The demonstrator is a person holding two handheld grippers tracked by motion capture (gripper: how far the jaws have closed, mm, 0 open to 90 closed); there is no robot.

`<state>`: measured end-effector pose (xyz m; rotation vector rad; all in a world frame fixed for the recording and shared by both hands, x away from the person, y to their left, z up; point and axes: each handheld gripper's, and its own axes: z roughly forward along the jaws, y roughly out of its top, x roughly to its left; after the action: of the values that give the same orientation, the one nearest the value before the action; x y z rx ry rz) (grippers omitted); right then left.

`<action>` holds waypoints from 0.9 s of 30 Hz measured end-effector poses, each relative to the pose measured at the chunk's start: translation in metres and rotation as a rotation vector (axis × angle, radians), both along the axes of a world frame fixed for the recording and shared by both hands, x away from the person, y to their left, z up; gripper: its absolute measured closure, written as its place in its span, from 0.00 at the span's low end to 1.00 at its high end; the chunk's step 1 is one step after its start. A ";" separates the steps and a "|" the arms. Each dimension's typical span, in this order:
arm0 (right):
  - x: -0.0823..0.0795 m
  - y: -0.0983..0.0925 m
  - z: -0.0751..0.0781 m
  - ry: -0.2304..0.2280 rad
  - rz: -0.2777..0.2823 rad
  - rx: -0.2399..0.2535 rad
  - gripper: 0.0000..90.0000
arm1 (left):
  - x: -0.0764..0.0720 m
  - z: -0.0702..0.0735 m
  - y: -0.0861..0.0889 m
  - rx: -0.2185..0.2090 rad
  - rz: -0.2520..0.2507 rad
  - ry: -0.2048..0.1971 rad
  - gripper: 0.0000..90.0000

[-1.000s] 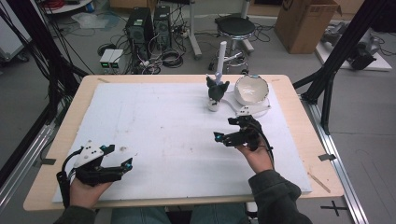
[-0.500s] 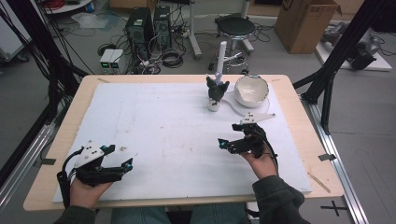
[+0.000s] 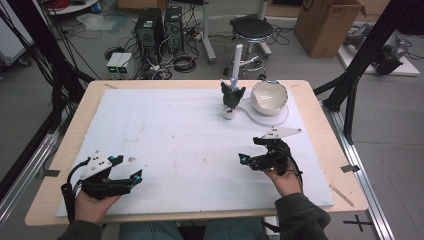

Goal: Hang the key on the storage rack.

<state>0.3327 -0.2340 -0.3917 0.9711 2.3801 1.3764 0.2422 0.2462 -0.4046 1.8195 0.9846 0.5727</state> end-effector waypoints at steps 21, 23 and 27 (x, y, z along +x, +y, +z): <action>-0.009 -0.021 -0.010 -0.013 -0.038 -0.004 0.13 | 0.002 -0.004 0.003 0.023 0.004 0.013 0.19; -0.010 -0.023 -0.011 -0.008 -0.045 -0.002 0.13 | 0.002 -0.005 0.004 0.021 0.003 0.019 0.19; -0.013 -0.027 -0.013 -0.012 -0.055 0.005 0.13 | 0.003 -0.006 0.004 0.026 -0.003 0.022 0.19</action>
<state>0.3199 -0.2614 -0.4049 1.0187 2.3242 1.3656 0.2452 0.2501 -0.4103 1.8531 0.9937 0.5668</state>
